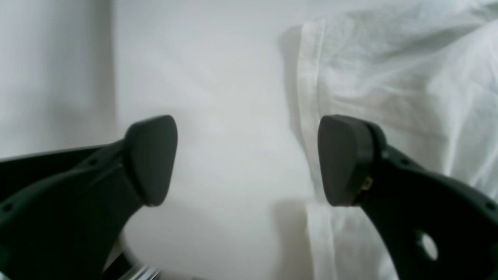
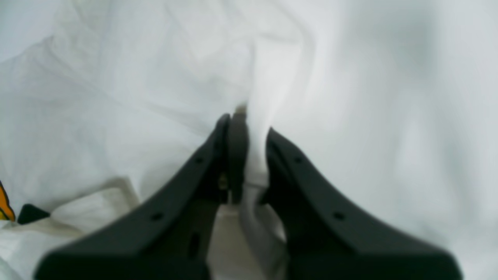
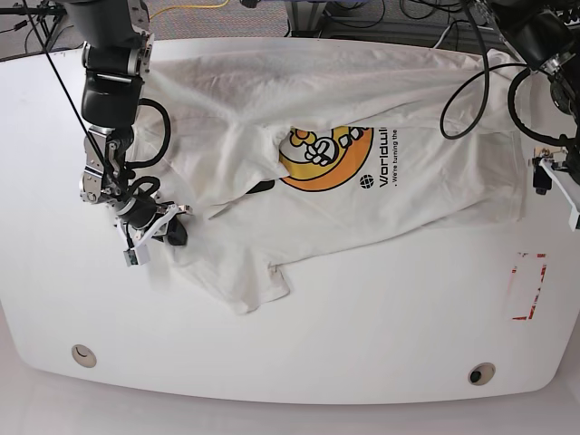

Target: Fold the T-shirt properly

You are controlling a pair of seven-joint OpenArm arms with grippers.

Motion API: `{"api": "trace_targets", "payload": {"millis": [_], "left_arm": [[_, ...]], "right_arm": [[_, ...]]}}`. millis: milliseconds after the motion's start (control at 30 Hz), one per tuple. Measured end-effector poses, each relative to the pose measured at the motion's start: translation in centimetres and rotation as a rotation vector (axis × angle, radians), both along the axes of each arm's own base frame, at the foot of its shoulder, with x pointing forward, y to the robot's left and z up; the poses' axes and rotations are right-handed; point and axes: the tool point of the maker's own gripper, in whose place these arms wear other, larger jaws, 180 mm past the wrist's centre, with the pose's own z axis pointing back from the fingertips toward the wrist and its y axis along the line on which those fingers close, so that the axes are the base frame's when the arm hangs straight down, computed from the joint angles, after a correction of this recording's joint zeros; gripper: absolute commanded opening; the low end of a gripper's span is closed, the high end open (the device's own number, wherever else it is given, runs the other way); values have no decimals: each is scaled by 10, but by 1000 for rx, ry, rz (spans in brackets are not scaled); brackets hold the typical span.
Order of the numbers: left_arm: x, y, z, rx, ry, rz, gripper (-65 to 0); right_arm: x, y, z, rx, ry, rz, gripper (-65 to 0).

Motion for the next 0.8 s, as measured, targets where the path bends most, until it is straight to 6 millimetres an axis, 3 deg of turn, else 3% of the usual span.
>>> {"api": "trace_targets", "payload": {"millis": [233,533,800], "left_arm": [[25,0,-25,-101,-10,2,-119],[46,-18,-68,-258,47,0,-119],[41,-23,-100,-355,101,43,-119]], "right_arm": [[0,3,-1,4,2,3,-639],[-1,3,-1,6,0,2,-640],[-1,3,-1,6,0,2,-640]]}}
